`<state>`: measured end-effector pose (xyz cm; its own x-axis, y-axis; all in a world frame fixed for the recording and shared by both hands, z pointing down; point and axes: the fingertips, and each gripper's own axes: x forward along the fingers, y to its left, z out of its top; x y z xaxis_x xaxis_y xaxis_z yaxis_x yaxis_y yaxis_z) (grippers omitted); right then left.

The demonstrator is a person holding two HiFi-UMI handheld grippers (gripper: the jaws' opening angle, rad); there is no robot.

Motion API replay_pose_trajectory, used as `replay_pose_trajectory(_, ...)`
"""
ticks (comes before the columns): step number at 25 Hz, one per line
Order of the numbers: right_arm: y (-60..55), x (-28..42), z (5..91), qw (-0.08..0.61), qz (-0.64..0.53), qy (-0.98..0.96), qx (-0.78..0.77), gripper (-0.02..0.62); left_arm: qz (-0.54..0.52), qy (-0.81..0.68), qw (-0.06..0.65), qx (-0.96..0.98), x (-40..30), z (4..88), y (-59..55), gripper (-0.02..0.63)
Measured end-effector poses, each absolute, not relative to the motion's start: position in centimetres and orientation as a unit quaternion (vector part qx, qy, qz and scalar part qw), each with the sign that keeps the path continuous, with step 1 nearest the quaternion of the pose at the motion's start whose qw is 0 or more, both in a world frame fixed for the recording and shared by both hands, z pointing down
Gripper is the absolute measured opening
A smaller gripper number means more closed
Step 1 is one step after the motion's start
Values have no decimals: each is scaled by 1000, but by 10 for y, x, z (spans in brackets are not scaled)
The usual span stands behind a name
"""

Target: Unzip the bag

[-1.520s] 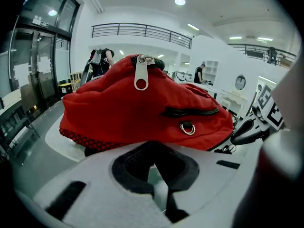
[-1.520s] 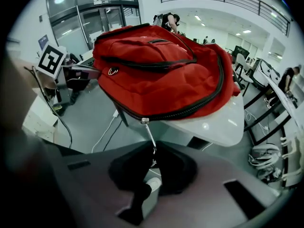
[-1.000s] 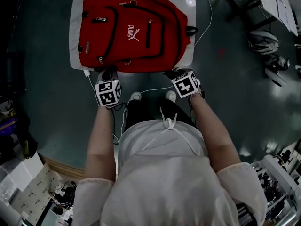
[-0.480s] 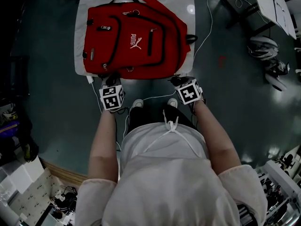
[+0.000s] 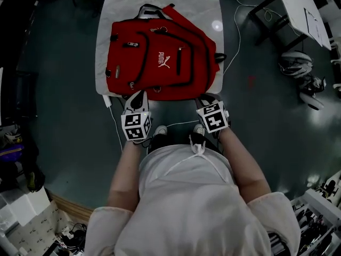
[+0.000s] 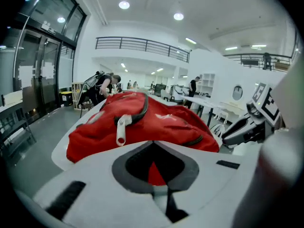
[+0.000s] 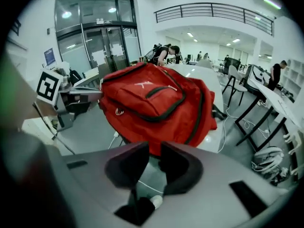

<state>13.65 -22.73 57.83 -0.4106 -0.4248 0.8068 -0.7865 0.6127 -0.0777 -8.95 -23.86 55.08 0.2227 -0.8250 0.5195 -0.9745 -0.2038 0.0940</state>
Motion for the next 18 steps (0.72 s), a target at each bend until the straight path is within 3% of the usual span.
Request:
replay_pose_trajectory(6,-258,107,500,296,200,-832,425,34,125,-556,150,808,-52,463,-265,20)
replay_pose_trajectory(12,-282,91,404,187,138,-855,464,28,73,-528,86,842,-30,368,-281,20)
replay_pose_trajectory(18,-284,84,346,133,104,-866,471,28,42,-500,32,864,-10,304,-277,20)
